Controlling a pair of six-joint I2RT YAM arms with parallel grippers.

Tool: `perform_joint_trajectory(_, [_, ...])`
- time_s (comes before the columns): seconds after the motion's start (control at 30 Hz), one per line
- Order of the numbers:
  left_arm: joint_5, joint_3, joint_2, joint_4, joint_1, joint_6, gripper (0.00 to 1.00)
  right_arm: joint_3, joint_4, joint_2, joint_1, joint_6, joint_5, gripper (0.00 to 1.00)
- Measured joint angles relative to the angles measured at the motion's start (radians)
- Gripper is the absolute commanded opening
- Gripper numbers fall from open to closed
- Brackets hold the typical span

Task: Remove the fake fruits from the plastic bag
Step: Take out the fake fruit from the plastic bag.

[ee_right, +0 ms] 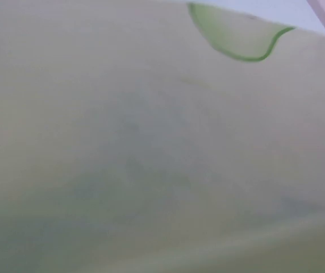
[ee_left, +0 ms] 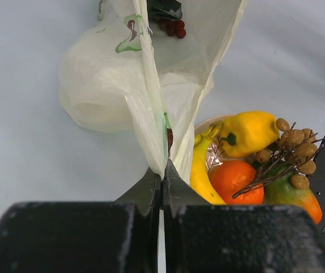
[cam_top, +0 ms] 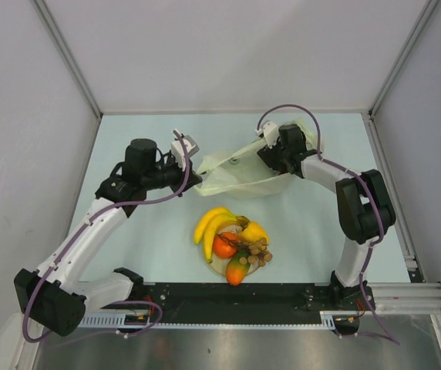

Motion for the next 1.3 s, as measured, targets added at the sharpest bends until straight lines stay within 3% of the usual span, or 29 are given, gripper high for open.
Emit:
perform_joint_trajectory(0.17, [0.002,0.000,0.016,0.014,0.014,0.000,0.00,0.049,0.044,0.078,-0.018,-0.004,0.003,0.84])
perform_joint_trajectory(0.23, [0.003,0.000,0.020,0.018,0.024,0.000,0.00,0.074,0.056,0.114,-0.019,-0.012,0.003,0.79])
perform_joint_trajectory(0.33, [0.003,0.000,0.030,0.024,0.040,-0.001,0.00,0.107,0.071,0.164,-0.018,-0.034,-0.002,0.61])
perform_joint_trajectory(0.47, [0.003,0.001,0.044,0.027,0.054,-0.008,0.01,0.160,0.076,0.211,-0.018,-0.064,-0.016,0.28])
perform_joint_trajectory(0.63, [0.004,0.003,0.063,0.030,0.063,-0.012,0.00,0.232,0.037,0.228,-0.022,-0.079,-0.060,0.01])
perform_joint_trajectory(0.93, [0.012,0.011,0.082,0.055,0.082,-0.048,0.00,0.268,-0.105,0.188,-0.012,-0.048,-0.164,0.00])
perform_joint_trajectory(1.3, [0.029,0.014,0.090,0.083,0.088,-0.089,0.00,0.192,-0.224,-0.106,0.076,0.014,-0.297,0.00])
